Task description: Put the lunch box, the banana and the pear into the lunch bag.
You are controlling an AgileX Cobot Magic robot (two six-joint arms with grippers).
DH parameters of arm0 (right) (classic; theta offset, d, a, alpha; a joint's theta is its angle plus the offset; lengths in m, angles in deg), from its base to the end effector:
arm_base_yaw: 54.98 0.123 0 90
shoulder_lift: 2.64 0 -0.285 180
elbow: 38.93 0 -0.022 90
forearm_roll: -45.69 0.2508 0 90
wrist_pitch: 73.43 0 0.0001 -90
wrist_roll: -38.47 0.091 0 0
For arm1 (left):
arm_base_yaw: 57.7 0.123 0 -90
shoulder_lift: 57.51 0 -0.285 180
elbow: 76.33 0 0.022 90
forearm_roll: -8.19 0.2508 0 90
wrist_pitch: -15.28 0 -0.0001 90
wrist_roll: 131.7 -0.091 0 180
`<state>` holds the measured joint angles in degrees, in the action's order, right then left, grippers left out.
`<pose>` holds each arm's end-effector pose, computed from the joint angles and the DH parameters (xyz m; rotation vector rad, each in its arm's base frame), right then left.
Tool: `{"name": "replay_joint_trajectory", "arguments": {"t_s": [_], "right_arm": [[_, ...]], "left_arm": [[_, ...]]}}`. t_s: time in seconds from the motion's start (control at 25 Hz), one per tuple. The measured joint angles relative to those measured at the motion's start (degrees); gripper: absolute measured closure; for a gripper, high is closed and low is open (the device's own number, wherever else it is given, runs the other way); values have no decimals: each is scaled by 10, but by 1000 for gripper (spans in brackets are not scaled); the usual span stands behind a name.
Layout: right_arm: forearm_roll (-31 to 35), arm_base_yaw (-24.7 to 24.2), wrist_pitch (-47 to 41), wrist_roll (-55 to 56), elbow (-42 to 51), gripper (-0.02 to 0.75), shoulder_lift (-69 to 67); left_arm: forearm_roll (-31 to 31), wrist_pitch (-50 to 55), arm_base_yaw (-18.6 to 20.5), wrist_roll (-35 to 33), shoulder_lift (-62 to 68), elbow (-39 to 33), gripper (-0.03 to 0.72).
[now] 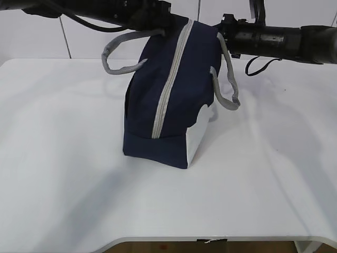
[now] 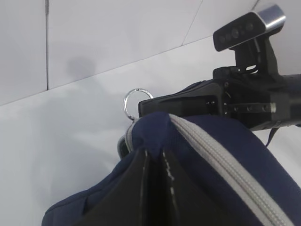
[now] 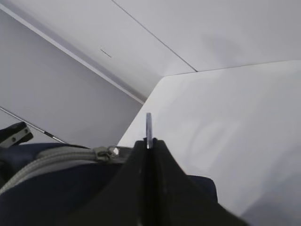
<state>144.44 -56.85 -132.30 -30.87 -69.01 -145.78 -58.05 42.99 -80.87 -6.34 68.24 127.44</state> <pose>0.5175 0.0602 0.2085 -0.1826 1.8261 1.3038 0.4367 -0.2291 0.2903 0.5399 1.9614 -0.7941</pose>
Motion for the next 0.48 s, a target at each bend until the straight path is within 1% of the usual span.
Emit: {"name": "replay_joint_trajectory", "arguments": {"t_s": [0.24,0.4,0.48], "right_arm": [[-36,1,20,43,0,731,0],[-86,2,42,76,-1,731,0],[-93,2,44,84,-1,731,0]], "left_arm": [[-1,6,0,-13,2,0,679],[-1,8,0,-19,2,0,679],[-1,8,0,-20,3,0,679]]}}
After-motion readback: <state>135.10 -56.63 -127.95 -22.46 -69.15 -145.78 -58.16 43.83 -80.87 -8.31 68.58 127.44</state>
